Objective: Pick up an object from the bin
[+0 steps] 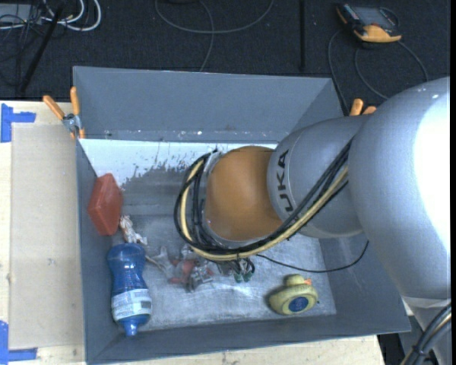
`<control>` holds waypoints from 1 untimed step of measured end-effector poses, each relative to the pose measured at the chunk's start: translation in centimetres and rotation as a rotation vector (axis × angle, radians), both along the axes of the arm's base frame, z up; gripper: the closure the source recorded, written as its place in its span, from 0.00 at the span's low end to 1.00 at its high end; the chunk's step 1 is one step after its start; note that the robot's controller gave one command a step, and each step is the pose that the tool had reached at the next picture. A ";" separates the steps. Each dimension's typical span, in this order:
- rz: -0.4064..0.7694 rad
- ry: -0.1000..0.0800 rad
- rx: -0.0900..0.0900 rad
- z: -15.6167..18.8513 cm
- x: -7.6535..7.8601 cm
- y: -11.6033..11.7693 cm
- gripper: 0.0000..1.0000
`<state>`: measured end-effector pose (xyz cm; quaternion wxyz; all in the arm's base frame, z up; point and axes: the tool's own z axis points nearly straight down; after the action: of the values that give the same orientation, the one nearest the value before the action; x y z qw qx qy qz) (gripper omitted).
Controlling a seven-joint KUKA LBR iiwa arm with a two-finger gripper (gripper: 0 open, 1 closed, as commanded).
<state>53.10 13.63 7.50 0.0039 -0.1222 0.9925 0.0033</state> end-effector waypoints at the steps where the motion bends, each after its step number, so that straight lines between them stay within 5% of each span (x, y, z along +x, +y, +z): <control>1: 0.011 0.013 -0.008 4.0 0.7 -0.5 1.00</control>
Offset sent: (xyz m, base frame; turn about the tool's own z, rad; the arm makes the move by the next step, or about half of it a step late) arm -0.0058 -0.0065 0.0266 0.0023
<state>53.85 13.18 11.51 -0.0032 -0.1277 0.9918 0.0001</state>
